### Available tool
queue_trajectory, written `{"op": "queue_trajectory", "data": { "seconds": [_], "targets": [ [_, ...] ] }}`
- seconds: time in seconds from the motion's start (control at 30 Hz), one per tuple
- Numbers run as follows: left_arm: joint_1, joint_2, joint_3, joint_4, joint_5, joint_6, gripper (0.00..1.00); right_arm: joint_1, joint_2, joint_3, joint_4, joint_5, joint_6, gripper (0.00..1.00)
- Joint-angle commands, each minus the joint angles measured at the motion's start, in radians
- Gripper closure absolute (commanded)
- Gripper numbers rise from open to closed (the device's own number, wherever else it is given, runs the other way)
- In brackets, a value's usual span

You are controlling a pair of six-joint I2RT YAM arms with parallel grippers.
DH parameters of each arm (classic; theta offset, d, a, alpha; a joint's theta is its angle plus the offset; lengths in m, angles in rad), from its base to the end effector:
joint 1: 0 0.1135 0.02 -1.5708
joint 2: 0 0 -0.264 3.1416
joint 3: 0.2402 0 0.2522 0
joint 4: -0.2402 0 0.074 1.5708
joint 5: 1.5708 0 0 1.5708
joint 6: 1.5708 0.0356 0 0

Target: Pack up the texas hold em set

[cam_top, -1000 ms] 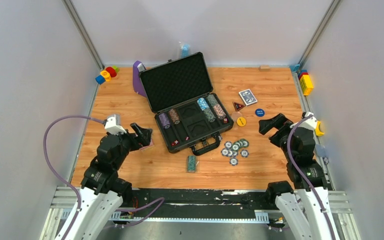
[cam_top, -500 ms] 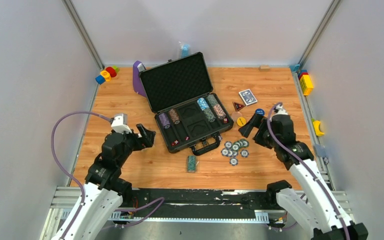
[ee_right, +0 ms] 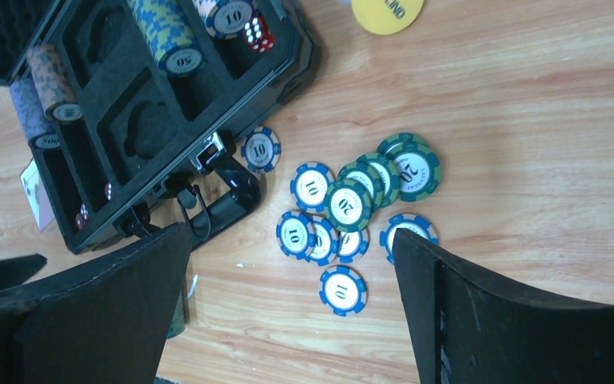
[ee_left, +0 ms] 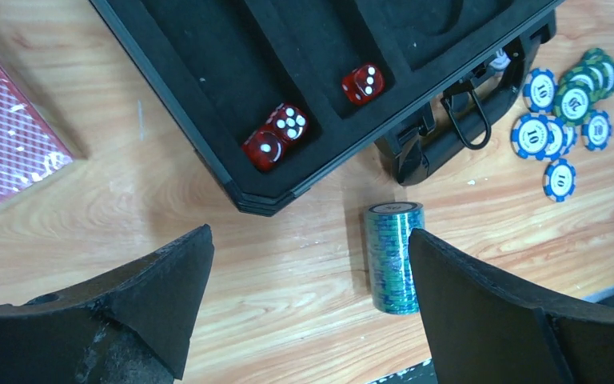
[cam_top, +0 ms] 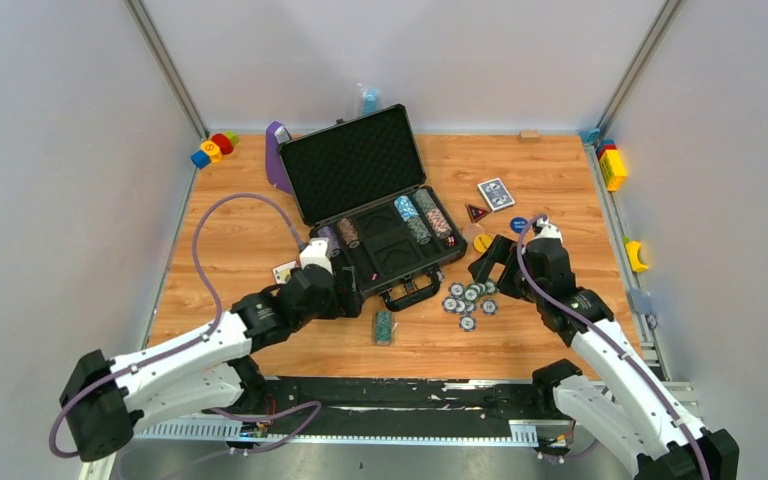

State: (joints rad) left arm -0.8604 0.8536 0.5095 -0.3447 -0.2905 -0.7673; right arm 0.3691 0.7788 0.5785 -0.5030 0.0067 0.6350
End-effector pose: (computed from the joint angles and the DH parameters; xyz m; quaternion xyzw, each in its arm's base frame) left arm 0.1256 -0.1304 0.2176 -0.0201 0.8967 -0.2171 0.3852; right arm 0.1565 0.0603 0.2381 0.1217 0.8992 0.1996 0.3699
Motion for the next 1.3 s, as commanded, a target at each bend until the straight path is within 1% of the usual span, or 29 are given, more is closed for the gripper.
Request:
{"op": "queue_trajectory", "data": {
  "seconds": [0.0,0.1,0.17,0.27,0.37,0.5,0.6,0.77,0.93,1.07,1.1,1.27],
  "targets": [
    [-0.112,0.124,0.093,-0.028,-0.18,-0.196,0.0,0.002,-0.056,-0.008,0.06,0.114,-0.022,0.0],
    [-0.208,0.193,0.13,-0.053,-0.241,-0.261,0.0,0.002,-0.083,-0.006,0.061,0.149,-0.047,0.0],
    [-0.228,0.251,0.166,-0.083,-0.251,-0.308,0.0,0.001,-0.097,-0.007,0.063,0.169,-0.054,0.0],
    [-0.248,0.348,0.217,-0.09,-0.225,-0.341,0.0,0.002,-0.111,-0.011,0.066,0.181,-0.052,0.0],
    [-0.292,0.44,0.278,-0.105,-0.242,-0.368,0.01,0.001,-0.122,-0.012,0.074,0.18,-0.053,0.0],
    [-0.317,0.516,0.316,-0.146,-0.231,-0.417,0.01,0.002,-0.136,-0.018,0.083,0.185,-0.062,0.0],
    [-0.336,0.547,0.32,-0.147,-0.232,-0.444,0.05,0.001,-0.146,-0.023,0.09,0.184,-0.061,0.0],
    [-0.349,0.6,0.35,-0.174,-0.245,-0.438,0.13,0.001,-0.156,-0.031,0.095,0.182,-0.058,0.0],
    [-0.368,0.648,0.36,-0.187,-0.229,-0.458,0.18,0.001,-0.157,-0.032,0.097,0.188,-0.054,0.0],
    [-0.388,0.68,0.369,-0.187,-0.225,-0.468,0.28,0.001,-0.159,-0.037,0.097,0.193,-0.048,0.0],
    [-0.39,0.683,0.37,-0.187,-0.224,-0.468,0.34,0.001,-0.159,-0.038,0.098,0.195,-0.046,0.0],
    [-0.393,0.69,0.361,-0.182,-0.22,-0.492,0.45,0.001,-0.161,-0.038,0.097,0.204,-0.043,0.0]
  ]
}}
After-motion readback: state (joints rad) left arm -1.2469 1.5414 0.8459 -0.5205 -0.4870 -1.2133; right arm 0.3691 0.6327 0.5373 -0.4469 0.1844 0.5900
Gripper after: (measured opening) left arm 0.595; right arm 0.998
